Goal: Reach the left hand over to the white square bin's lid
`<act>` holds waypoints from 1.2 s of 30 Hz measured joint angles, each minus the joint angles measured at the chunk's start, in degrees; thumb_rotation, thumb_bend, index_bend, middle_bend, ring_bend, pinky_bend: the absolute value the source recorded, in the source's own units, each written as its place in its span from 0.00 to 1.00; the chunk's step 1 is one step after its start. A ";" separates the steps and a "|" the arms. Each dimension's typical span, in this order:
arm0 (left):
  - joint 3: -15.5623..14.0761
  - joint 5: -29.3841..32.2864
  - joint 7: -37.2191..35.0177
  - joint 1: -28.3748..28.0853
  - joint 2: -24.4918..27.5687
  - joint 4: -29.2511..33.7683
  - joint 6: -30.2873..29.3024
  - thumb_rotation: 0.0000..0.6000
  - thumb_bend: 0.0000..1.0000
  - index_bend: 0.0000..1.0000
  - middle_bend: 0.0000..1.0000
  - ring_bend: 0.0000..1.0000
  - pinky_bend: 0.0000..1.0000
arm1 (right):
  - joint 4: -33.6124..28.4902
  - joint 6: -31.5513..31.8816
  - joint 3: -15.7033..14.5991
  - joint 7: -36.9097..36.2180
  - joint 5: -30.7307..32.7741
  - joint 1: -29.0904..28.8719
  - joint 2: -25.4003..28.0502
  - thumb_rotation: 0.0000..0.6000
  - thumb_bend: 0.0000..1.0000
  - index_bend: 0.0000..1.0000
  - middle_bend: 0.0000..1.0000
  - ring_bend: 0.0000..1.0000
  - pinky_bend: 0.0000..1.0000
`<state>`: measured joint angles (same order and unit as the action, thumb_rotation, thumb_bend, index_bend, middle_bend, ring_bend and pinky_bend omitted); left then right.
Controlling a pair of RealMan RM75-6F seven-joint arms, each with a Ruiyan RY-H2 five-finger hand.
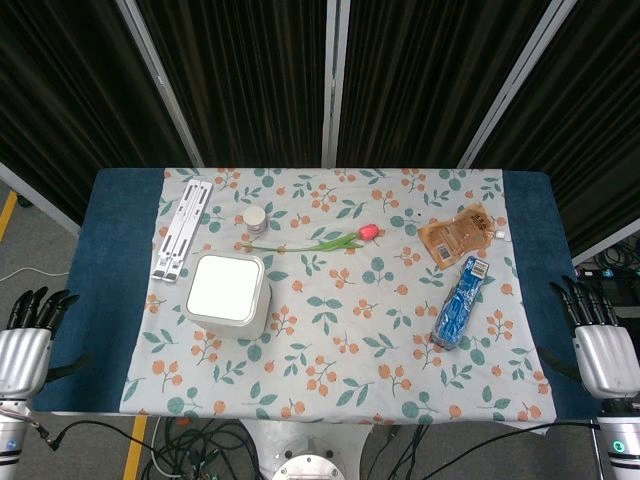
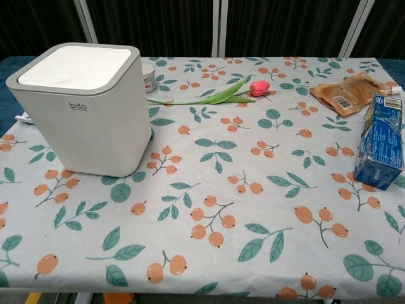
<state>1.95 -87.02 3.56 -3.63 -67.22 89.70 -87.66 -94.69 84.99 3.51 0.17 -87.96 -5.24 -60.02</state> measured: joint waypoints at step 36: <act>-0.03 -22.12 -10.07 -20.83 3.78 2.97 12.00 1.00 0.00 0.18 0.15 0.04 0.00 | -6.53 -0.87 1.50 -1.82 0.08 -1.22 8.69 1.00 0.12 0.00 0.00 0.00 0.00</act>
<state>1.91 -109.14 -6.50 -24.46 -63.44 92.67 -75.67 -101.22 84.11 5.01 -1.66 -87.88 -6.46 -51.33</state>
